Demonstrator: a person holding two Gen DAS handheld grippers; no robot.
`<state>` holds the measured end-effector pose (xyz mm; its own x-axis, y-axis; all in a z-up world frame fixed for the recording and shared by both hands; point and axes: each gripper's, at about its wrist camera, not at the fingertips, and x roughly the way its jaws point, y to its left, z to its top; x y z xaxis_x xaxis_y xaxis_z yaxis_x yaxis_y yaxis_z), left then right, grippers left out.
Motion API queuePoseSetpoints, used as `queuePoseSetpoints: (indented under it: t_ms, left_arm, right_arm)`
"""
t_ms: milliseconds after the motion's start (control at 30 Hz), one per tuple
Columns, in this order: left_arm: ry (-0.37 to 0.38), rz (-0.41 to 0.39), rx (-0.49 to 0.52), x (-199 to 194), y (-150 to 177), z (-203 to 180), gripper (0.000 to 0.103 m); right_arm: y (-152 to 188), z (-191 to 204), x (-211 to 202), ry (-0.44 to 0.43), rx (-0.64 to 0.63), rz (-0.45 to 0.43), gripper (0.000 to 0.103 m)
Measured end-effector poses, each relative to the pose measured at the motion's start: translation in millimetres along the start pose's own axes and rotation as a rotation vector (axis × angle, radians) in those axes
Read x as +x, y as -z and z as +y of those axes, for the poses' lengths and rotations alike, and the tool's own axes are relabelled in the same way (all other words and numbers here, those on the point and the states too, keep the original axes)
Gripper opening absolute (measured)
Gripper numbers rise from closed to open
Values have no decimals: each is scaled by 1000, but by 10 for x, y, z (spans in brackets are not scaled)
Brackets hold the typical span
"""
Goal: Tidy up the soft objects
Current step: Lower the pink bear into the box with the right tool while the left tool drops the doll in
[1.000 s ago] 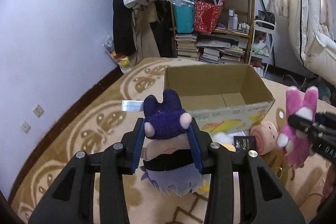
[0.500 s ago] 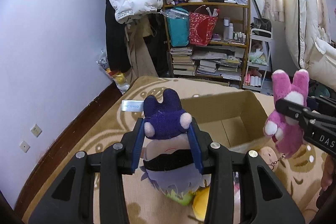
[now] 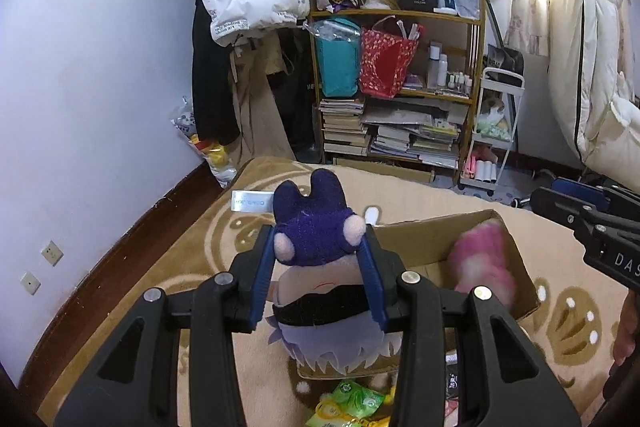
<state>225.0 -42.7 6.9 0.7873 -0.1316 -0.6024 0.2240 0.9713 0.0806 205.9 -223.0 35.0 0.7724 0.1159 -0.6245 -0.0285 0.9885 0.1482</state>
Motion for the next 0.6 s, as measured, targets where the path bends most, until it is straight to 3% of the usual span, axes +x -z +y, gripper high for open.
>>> queuePoseSetpoints:
  t_ms: [167,233,367,533,600]
  left_arm:
    - [46,62,-7,196,58,-111,44]
    - [38,88,8,265,99,-177,53]
    - [23,127,8,339,191,-221,58]
    - [34,134,-43,300,216,-103,84]
    - [17,118,-50,247,208,-68,88]
  right_arm:
    - [59,-5,113,-2,6,49,43]
    - [100,-4,147,6,-1,68,43]
    - [182,-38,155,0,15,79,43]
    - [236,-52,140,0,16,99,46]
    - [240,-55,131,2,18,104,55]
